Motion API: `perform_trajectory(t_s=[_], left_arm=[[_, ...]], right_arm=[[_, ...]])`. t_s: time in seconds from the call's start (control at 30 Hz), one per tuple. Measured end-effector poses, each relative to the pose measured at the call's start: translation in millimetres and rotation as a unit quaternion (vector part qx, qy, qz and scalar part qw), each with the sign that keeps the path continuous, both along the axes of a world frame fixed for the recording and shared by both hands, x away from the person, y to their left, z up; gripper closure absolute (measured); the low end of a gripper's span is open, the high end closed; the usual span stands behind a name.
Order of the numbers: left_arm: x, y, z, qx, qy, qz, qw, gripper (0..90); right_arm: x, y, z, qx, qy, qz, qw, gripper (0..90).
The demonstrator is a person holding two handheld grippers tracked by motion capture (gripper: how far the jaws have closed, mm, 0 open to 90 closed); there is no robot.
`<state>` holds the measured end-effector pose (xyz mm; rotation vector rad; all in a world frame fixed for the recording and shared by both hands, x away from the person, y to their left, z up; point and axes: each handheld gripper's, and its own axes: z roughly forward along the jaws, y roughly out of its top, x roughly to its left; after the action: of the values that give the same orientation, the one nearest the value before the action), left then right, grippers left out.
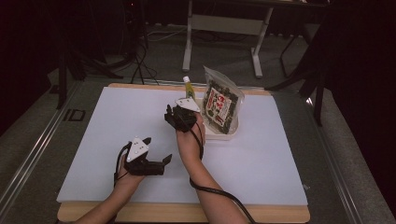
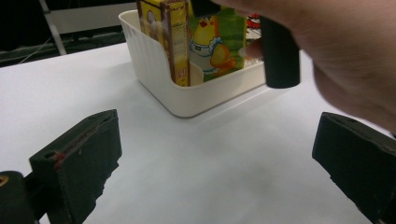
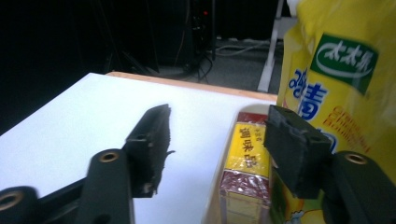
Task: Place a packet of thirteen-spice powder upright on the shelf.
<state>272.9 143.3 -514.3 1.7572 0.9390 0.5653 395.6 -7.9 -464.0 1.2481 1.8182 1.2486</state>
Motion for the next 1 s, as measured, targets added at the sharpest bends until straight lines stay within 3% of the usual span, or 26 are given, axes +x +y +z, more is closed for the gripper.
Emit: perform_trajectory(t_s=[0.27, 0.63, 0.8, 0.87, 1.0], left_arm=[[0.9, 0.1, -1.4, -0.001, 0.002, 0.000, 1.0000, 1.6], [1.3, 1.6, -2.0, 0.001, 0.003, -0.002, 1.0000, 1.6], [1.2, 2.9, -2.5, 0.001, 0.004, -0.002, 1.0000, 1.6], [0.5, 3.0, -2.6, 0.001, 0.003, -0.002, 1.0000, 1.6], [0.0, 4.5, -1.6, 0.001, 0.003, -0.003, 1.0000, 1.6]], right_arm=[[-9.8, -6.5, 7.5, 0.003, 0.004, 0.054, 0.9985, 25.7], [-30.8, -26.4, 21.9, 0.033, -0.037, 0.119, 0.9916, 13.8], [-35.2, -34.8, 23.4, 0.032, -0.041, 0.137, 0.9892, 12.6], [-37.8, -36.2, 23.0, 0.016, -0.049, 0.140, 0.9888, 13.2], [-42.8, -42.5, 22.2, 0.007, -0.049, 0.159, 0.9861, 12.5]])
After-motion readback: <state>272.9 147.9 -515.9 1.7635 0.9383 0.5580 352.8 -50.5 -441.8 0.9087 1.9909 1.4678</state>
